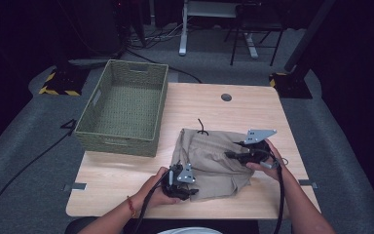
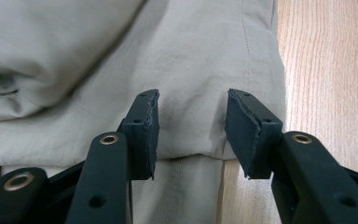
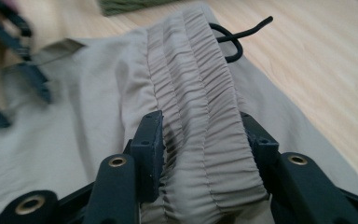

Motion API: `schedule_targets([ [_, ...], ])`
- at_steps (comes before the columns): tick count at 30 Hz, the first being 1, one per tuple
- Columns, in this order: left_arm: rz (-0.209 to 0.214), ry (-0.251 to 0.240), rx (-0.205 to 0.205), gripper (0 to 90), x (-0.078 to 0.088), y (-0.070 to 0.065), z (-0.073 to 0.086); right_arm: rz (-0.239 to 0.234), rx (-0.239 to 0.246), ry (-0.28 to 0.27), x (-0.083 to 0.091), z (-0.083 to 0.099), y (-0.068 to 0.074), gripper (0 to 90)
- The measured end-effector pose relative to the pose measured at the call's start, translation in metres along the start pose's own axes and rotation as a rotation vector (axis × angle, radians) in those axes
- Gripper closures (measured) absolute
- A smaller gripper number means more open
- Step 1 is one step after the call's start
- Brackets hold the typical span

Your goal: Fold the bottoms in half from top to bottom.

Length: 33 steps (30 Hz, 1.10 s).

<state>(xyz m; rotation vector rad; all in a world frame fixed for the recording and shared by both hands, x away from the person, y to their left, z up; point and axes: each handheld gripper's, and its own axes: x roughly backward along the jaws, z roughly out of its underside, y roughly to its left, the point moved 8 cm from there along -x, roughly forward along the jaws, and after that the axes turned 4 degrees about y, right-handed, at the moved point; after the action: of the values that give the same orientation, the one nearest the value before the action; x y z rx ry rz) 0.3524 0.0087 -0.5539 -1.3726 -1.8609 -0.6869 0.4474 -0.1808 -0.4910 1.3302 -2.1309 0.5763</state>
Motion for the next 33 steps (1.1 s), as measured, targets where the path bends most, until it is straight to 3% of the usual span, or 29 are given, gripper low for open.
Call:
schedule_targets([
  [2,-0.017,0.004,0.011,53.4,0.0,0.001,0.0,-0.012,0.065,-0.011,0.006,-0.005,0.019,53.6],
  [5,-0.025,0.042,0.033,42.0,0.006,0.0,0.008,-0.063,0.185,-0.02,0.017,-0.005,0.054,47.9],
  [7,-0.031,0.026,0.03,34.6,0.017,-0.005,0.012,-0.098,0.243,-0.007,0.023,-0.001,0.071,45.5],
  [10,-0.05,0.007,0.005,31.3,0.038,-0.011,0.018,-0.149,0.26,0.009,0.03,0.012,0.093,46.3],
  [12,-0.081,-0.016,0.015,31.0,0.055,-0.009,0.02,-0.148,0.271,0.043,0.03,0.023,0.1,46.3],
  [15,-0.159,-0.044,0.078,30.4,0.072,0.006,0.02,-0.17,0.262,0.052,0.032,0.035,0.112,45.1],
  [17,-0.197,-0.057,0.106,31.2,0.078,0.014,0.018,-0.152,0.264,0.056,0.038,0.039,0.119,41.3],
  [19,-0.199,-0.083,0.115,33.4,0.082,0.02,0.014,-0.148,0.286,0.033,0.048,0.037,0.127,41.5],
  [21,-0.211,-0.093,0.116,34.5,0.085,0.024,0.01,-0.113,0.289,-0.001,0.06,0.032,0.129,43.3],
  [23,-0.216,-0.094,0.103,34.3,0.088,0.026,0.006,-0.095,0.255,-0.058,0.07,0.022,0.127,46.0],
  [25,-0.236,-0.105,0.108,34.7,0.089,0.03,0.001,-0.044,0.208,-0.098,0.076,0.012,0.117,51.4],
  [27,-0.233,-0.129,0.127,33.6,0.086,0.034,-0.008,0.023,0.154,-0.1,0.073,0.006,0.103,54.4],
  [28,-0.23,-0.125,0.116,32.9,0.083,0.035,-0.012,0.05,0.127,-0.093,0.068,0.004,0.095,57.9],
  [30,-0.188,-0.123,0.08,32.6,0.071,0.03,-0.021,0.026,0.092,-0.069,0.054,0.006,0.089,59.0],
  [31,-0.152,-0.1,0.041,32.8,0.059,0.024,-0.024,0.022,0.091,-0.045,0.045,0.009,0.088,59.5],
  [33,-0.14,-0.045,-0.014,35.8,0.042,0.016,-0.024,-0.02,0.095,0.021,0.026,0.022,0.091,60.1],
])
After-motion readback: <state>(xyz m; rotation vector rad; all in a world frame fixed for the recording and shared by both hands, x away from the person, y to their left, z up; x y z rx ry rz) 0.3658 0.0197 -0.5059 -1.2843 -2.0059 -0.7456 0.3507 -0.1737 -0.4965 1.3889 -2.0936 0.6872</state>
